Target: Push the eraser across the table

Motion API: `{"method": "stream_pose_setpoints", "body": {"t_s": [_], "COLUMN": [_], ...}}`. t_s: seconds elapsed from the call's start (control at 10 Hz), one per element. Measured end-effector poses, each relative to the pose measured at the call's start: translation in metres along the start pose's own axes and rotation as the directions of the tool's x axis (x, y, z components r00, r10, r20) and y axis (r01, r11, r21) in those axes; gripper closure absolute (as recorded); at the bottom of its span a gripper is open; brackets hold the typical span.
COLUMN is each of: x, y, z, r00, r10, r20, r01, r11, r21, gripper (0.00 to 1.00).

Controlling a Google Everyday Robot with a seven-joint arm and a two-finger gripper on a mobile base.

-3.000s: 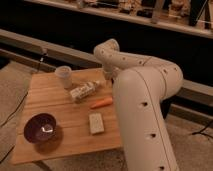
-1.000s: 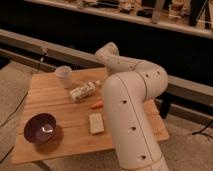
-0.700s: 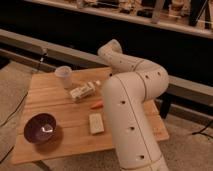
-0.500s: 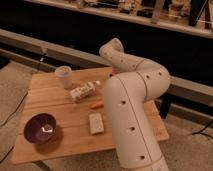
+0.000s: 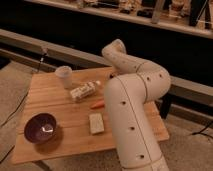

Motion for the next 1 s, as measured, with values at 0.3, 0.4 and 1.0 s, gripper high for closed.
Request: {"method": "stream_pose_setpoints", "body": {"t_s": [0.3,0.4,1.0], "x": [-0.017,-0.023,-0.04], "y": [-0.006,0.0,0.013], "z": [-0.021,-0.027,-0.013], "r00": [0.996,0.993,0.962], "r10": [-0.059,-0.087,-0.222], "r20": [0.06,0.085,0.157], "r01": [0.063,0.096,0.255], "r11": [0.995,0.99,0.938], "r21": [-0.074,-0.107,-0.234], "gripper": [0.35,0.35,0.35]}}
